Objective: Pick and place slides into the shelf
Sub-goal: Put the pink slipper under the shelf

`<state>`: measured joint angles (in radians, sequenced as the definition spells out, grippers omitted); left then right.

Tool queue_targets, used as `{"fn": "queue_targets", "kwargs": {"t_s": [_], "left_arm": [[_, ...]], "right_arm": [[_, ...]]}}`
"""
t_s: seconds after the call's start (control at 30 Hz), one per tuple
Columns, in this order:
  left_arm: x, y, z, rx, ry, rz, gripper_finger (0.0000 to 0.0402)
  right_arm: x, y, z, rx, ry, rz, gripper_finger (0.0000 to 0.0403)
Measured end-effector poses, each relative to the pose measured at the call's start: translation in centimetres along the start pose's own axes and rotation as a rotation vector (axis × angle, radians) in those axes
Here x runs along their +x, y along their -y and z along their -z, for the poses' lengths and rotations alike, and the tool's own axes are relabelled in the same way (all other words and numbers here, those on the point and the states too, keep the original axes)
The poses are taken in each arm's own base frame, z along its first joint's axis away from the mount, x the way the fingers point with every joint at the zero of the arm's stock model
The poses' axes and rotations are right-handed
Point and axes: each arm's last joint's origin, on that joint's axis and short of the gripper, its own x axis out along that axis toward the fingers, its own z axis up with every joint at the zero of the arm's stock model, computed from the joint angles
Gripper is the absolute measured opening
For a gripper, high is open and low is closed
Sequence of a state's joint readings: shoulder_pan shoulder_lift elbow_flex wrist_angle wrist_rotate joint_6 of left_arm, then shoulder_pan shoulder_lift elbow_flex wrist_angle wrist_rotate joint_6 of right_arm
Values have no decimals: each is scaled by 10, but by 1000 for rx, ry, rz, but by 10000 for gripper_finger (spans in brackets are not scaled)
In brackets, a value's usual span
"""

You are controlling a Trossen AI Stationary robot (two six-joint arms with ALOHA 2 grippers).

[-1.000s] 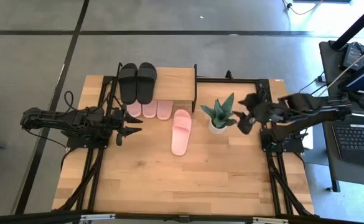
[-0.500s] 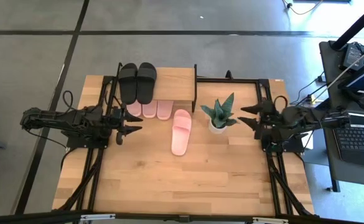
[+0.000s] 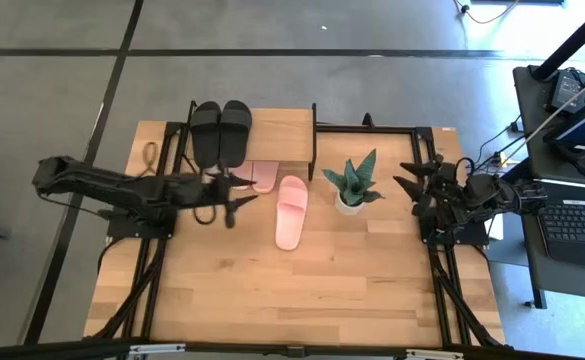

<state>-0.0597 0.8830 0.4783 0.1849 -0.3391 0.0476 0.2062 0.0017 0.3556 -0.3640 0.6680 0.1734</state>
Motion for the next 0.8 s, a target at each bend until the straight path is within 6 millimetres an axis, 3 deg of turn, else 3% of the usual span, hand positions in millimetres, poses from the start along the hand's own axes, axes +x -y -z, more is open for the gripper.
{"fn": "queue_targets", "kwargs": {"t_s": [0.13, 0.33, 0.6, 0.8], "left_arm": [[38, 17, -14, 233, -103, -11, 163], [88, 43, -22, 331, -236, 11, 163], [135, 73, 5, 504, -407, -84, 163], [157, 83, 18, 544, -459, -129, 163]], "right_arm": [[1, 0, 2, -15, -21, 15, 234], [1, 0, 3, -20, -27, 16, 234], [0, 2, 10, -64, -85, 27, 234], [0, 2, 11, -42, -90, 28, 234]]}}
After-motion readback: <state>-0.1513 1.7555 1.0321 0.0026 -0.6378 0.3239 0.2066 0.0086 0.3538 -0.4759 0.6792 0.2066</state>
